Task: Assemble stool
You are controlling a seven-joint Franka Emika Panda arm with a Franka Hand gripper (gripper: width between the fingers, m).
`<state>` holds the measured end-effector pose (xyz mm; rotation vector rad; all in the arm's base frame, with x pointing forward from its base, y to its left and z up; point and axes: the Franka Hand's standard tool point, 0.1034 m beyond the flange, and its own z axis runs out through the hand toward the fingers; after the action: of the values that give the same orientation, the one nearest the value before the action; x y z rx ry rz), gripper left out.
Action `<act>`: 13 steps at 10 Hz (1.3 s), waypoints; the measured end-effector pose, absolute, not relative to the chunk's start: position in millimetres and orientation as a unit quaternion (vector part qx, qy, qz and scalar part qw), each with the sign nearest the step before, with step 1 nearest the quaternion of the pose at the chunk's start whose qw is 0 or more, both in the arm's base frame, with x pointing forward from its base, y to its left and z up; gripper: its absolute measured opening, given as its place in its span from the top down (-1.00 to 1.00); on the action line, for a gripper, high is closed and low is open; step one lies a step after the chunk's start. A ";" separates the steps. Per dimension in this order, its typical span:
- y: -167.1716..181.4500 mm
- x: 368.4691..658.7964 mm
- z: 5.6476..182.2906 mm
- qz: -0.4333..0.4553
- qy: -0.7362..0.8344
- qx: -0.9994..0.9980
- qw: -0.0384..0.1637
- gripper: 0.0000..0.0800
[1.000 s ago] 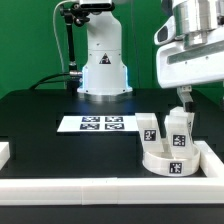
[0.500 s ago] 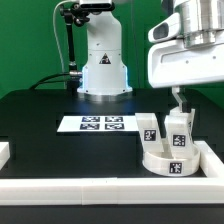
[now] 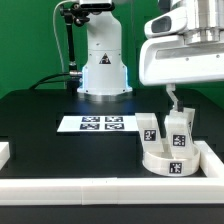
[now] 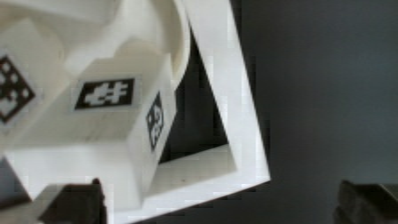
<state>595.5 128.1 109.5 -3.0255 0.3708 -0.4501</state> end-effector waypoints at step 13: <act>106.2 584.4 109.7 0.006 -0.166 -0.986 0.002 -0.62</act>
Offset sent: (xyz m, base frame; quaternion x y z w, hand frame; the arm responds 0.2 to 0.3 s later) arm 0.0031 0.0008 -0.0034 0.0302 -0.0206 -0.1859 0.9819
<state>584.4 106.2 109.7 -3.0936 -0.5203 0.0173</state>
